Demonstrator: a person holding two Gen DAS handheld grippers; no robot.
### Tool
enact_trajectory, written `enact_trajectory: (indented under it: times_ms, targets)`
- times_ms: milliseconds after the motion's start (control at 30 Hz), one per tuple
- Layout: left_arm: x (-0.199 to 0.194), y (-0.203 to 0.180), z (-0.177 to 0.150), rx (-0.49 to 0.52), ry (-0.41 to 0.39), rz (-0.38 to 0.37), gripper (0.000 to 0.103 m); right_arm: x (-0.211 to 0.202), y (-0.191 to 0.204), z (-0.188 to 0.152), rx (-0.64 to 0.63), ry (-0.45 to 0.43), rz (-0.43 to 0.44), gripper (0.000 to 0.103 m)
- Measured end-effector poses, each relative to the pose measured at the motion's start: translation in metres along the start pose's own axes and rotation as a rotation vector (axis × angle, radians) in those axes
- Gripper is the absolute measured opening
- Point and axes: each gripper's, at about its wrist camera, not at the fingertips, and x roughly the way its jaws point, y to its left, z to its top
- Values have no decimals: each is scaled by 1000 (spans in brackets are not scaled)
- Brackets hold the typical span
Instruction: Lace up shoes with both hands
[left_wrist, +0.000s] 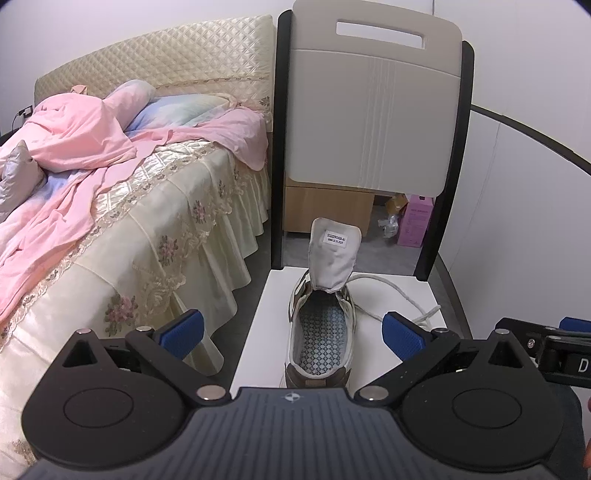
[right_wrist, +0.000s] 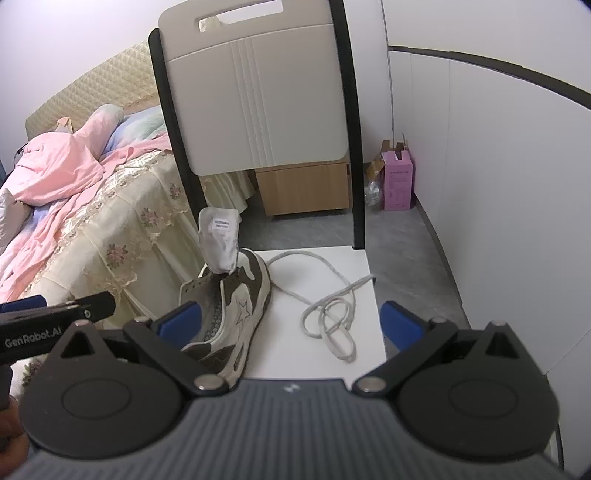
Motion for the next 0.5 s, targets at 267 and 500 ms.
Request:
enact_trajectory:
  times_ms: [267, 500]
  targets:
    - [3, 5, 2, -12, 9, 3, 103, 2, -1, 1, 13, 3, 3, 103]
    - [3, 3, 1, 2, 15, 5, 103, 2, 0, 0, 11, -1, 7, 103]
